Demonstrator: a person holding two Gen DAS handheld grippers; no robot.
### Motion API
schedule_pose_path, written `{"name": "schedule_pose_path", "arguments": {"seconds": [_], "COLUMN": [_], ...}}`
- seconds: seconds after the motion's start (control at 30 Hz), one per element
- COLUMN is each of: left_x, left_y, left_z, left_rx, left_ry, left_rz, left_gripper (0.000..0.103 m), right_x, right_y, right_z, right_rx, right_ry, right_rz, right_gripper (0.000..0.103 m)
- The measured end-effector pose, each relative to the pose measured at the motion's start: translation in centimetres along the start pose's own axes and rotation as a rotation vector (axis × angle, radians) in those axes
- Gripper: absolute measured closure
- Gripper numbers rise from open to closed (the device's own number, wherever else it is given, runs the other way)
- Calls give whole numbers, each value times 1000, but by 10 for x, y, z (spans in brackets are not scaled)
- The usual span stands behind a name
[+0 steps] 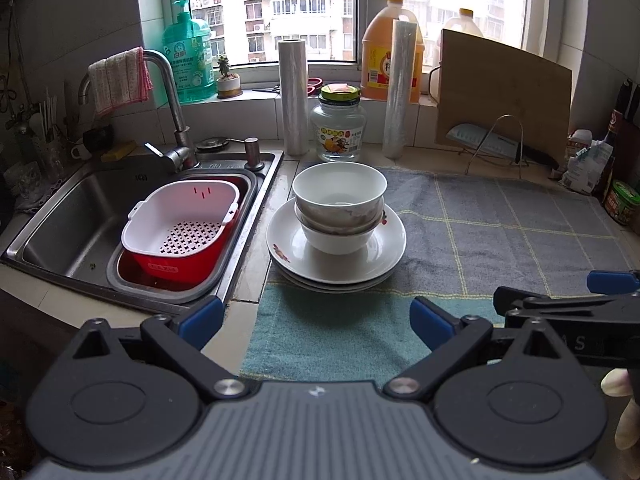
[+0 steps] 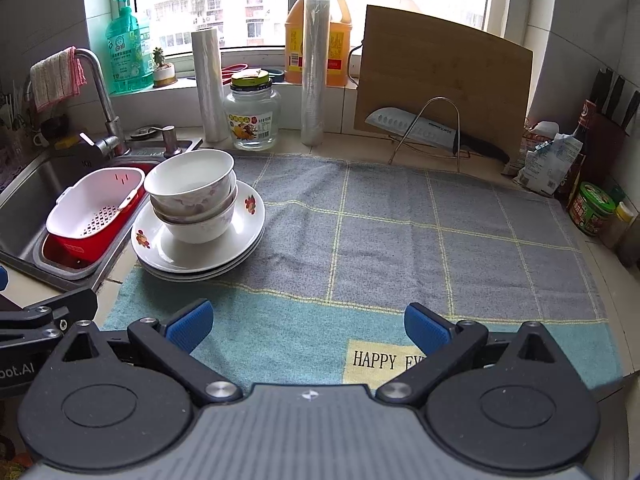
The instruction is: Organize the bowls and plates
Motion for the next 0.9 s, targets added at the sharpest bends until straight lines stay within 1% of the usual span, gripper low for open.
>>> {"name": "schedule_pose_path", "arguments": {"seconds": [0.3,0.9], "left_x": [2,4], "left_y": [-13,-15], "left_z": [3,6], "left_rx": [18,22], "left_ry": [5,9], "left_rz": [23,26], "left_gripper": [4,4], "right_x": [2,3], "right_y": [-10,-11], "right_z": [-1,2], "right_rx": [25,33], "right_ry": [15,25], "right_rz": [15,10], "right_gripper": [0,0]}}
Point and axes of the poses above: each gripper's, at about its wrist camera, not at the fingertips, and y roughly the way its jaws point, x to its right, z to its top, the point moved 1 cm from there along y, roughly the way its jaws point, and after that the axes turned 1 degree about y, right-handed, at the moved point
